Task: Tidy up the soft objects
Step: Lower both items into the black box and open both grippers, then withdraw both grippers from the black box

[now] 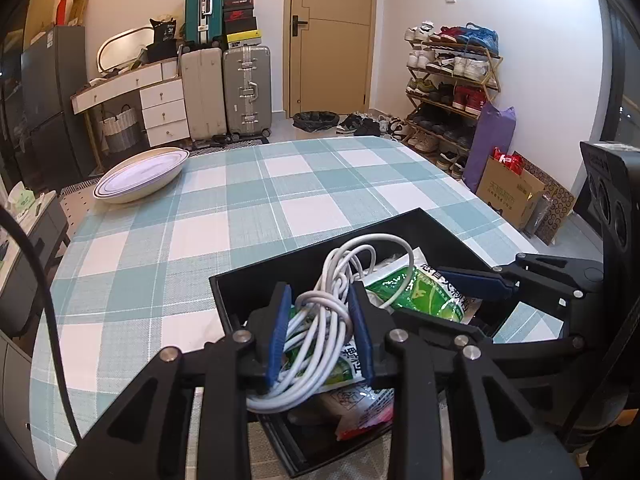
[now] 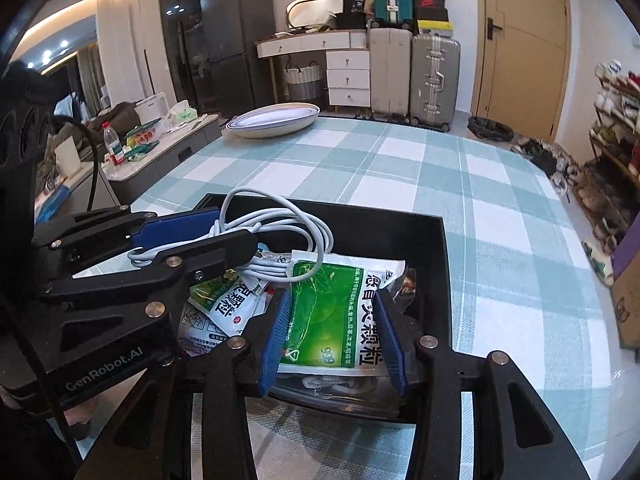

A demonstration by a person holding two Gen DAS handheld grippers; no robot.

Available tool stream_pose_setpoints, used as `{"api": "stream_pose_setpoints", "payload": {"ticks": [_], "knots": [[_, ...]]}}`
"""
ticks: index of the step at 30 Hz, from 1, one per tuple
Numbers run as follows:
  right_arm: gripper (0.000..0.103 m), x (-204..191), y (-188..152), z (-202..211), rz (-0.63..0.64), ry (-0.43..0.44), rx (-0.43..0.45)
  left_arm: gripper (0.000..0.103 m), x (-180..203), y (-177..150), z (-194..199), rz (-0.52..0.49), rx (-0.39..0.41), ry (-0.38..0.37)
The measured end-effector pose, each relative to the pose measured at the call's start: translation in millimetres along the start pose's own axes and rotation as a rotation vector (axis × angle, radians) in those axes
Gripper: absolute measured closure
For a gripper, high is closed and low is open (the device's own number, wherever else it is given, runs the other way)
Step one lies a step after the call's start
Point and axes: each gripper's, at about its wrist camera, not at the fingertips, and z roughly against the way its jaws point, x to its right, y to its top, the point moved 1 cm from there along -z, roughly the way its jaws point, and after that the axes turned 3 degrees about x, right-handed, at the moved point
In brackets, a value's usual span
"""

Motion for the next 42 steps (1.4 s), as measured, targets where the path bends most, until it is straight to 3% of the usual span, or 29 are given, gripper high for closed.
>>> {"api": "stream_pose_setpoints", "payload": {"ticks": [11,14,15,16,17,22,24,26,27,34,38,42], "knots": [[0.059,-11,-9,11,-0.037,-0.039,-0.003,0.072,1,-4,9,-0.048,-0.015,-0.023],[0.052,-12,-9,12,-0.01,-0.03,0.012,0.069,3,-5,11,-0.055,-0.014,-0.033],[0.045,-14,-9,15,0.011,-0.036,0.026,0.067,3,-4,14,-0.057,-0.008,-0.044],[0.031,-16,-8,18,0.031,-0.047,0.044,0.061,4,-4,17,-0.057,0.006,-0.049],[0.025,-17,-8,23,0.057,-0.077,0.073,0.052,4,-3,22,-0.059,0.02,-0.049],[0.012,-20,-6,45,0.135,-0.145,0.159,0.044,8,1,41,-0.09,0.053,-0.045],[0.005,-20,-6,52,0.159,-0.155,0.175,0.035,10,1,48,-0.103,0.067,-0.042],[0.001,-19,-7,61,0.168,-0.152,0.195,0.003,9,2,56,-0.099,0.091,-0.04],[0.001,-17,-9,65,0.169,-0.144,0.202,0.0,7,1,62,-0.093,0.115,-0.032],[0.001,-9,-19,90,0.117,-0.071,0.264,0.0,-6,-4,90,-0.055,0.192,-0.005],[0.0,-7,-26,102,0.088,-0.042,0.311,0.0,-13,-16,98,-0.033,0.238,0.071],[0.0,-8,-33,111,0.065,-0.013,0.347,0.0,-25,-30,95,0.016,0.236,0.093]]}}
